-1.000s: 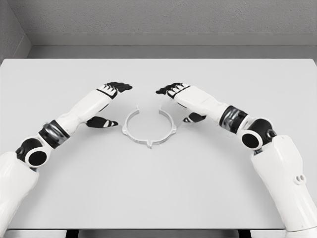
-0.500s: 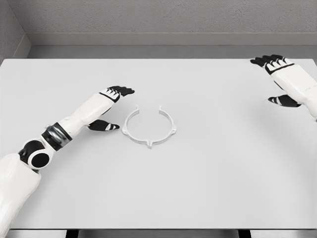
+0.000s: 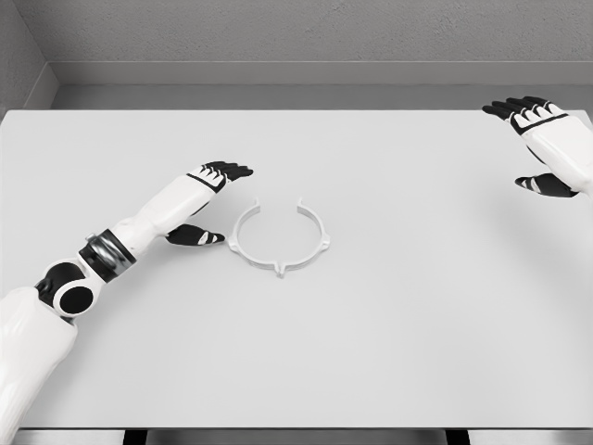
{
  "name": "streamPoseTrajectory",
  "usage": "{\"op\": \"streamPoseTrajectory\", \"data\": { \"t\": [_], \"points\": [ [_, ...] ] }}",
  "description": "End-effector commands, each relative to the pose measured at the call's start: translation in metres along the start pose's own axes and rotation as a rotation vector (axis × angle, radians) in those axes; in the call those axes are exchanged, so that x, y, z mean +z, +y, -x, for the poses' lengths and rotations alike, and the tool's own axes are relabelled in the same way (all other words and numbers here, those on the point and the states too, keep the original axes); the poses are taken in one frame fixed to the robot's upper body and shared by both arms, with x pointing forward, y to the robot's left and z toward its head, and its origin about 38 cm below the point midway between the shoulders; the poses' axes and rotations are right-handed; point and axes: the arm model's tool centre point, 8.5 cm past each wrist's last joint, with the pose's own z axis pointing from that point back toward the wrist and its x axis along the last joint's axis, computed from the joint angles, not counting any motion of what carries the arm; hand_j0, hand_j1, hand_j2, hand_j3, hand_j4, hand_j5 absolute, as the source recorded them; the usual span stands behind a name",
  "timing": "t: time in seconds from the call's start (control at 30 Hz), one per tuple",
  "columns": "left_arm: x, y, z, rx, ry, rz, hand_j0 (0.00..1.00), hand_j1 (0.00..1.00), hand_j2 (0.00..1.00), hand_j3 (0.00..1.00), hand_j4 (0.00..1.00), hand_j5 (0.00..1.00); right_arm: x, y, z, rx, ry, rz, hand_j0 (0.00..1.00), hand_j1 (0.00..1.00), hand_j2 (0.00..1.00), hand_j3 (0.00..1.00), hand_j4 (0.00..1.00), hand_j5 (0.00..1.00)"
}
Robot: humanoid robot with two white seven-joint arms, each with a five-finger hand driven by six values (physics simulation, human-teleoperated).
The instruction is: Assemble PVC drainage pipe clamps
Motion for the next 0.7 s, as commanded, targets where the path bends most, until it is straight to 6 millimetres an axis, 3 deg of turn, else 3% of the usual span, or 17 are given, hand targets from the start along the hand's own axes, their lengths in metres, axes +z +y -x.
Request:
{"op": "streamPoseTrajectory", "data": {
  "t": [0.0, 0.07, 0.1, 0.57, 0.67],
  "points": [
    [0.000, 0.001, 0.000, 0.005, 0.000, -0.005, 1.00, 1.00, 1.00, 1.00, 1.00, 1.00, 0.000, -0.001, 0.000, -0.005, 0.000, 0.005, 1.00, 1.00, 1.00, 1.00, 1.00, 1.00],
    [0.000, 0.001, 0.000, 0.005, 0.000, -0.005, 1.00, 1.00, 1.00, 1.00, 1.00, 1.00, 0.000, -0.001, 0.000, -0.005, 0.000, 0.005, 1.00, 1.00, 1.00, 1.00, 1.00, 1.00],
    [-0.014, -0.013, -0.013, 0.010, -0.024, -0.002, 1.00, 1.00, 1.00, 1.00, 1.00, 1.00, 0.019, 0.005, 0.006, -0.073, -0.009, -0.089, 1.00, 1.00, 1.00, 1.00, 1.00, 1.00],
    [-0.012, -0.010, -0.011, 0.005, -0.019, -0.005, 1.00, 1.00, 1.00, 1.00, 1.00, 1.00, 0.016, -0.004, -0.005, -0.047, -0.039, -0.073, 1.00, 1.00, 1.00, 1.00, 1.00, 1.00],
    [-0.011, 0.001, -0.006, -0.007, -0.011, -0.020, 1.00, 1.00, 1.00, 1.00, 1.00, 1.00, 0.016, -0.002, -0.005, -0.049, -0.038, -0.076, 1.00, 1.00, 1.00, 1.00, 1.00, 1.00]
  ]
}}
